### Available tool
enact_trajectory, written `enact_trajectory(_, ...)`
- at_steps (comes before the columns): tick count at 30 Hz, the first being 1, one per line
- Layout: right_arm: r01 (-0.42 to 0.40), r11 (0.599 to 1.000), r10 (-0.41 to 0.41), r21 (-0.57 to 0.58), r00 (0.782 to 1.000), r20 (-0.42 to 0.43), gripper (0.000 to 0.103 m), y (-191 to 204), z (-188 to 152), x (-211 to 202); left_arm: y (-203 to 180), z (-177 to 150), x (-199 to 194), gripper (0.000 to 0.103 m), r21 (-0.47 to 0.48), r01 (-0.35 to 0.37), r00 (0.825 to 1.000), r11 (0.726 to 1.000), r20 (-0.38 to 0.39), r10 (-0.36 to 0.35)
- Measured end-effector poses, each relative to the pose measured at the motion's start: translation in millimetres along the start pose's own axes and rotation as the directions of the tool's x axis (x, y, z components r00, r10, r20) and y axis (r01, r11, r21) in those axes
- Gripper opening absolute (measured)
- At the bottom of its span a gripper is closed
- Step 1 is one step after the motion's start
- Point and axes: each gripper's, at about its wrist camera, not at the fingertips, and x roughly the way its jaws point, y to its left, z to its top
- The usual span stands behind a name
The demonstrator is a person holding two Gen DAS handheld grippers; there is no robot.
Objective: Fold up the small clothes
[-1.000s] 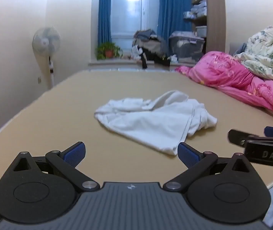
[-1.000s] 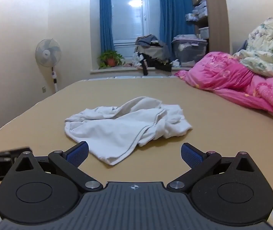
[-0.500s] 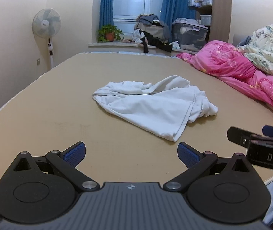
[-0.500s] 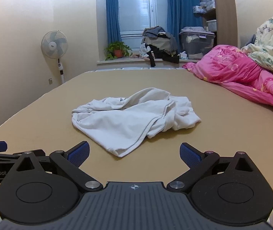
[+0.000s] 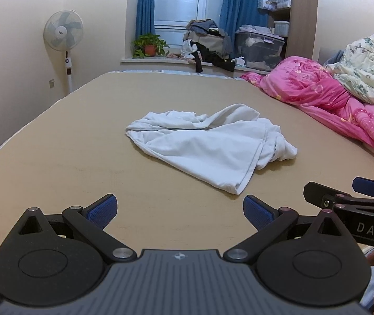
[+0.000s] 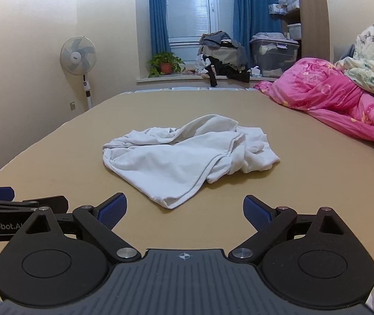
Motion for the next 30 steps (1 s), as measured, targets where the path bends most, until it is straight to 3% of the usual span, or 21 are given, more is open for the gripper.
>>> enact_trajectory(30, -0.004, 1.000, 0.004, -0.002, 1.000, -0.019, 0.093, 6, -5, 18, -3, -3, 5, 0.102, 0.011, -0.007, 1.000, 1.000, -0.009, 0.007)
